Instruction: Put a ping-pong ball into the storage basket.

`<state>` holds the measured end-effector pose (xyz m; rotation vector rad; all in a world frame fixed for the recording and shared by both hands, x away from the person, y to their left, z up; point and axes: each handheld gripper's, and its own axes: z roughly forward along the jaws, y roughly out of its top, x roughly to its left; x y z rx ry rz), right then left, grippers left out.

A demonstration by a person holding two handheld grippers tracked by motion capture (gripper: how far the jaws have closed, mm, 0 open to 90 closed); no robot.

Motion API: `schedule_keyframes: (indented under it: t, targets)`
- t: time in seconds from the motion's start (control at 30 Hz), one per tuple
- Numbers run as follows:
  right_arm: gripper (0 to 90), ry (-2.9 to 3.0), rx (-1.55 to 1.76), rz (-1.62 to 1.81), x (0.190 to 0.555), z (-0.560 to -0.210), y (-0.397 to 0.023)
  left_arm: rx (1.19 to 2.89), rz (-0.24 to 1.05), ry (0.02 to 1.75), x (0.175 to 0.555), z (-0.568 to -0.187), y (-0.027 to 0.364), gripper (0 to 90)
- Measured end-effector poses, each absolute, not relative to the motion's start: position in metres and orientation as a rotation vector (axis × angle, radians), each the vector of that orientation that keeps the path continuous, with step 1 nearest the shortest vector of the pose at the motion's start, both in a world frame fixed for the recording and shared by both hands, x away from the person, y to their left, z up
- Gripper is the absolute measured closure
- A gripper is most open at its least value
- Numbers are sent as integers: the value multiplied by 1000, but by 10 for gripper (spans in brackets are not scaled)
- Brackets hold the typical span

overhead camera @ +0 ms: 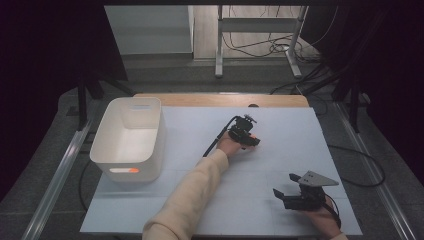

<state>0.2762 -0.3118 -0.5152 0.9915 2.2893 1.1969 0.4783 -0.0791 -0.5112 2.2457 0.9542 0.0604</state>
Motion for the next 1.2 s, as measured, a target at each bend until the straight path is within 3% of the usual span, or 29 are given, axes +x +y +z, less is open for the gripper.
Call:
schedule_keyframes:
  t: [0.83,1.2]
  targets:
    - [157,2285,993,1194,276,-515,-312,2183,119,873,453,-473,-54,505]
    - [157,2287,992,1189,276,-515,-312,2161,131,865,444,-474,-44,505]
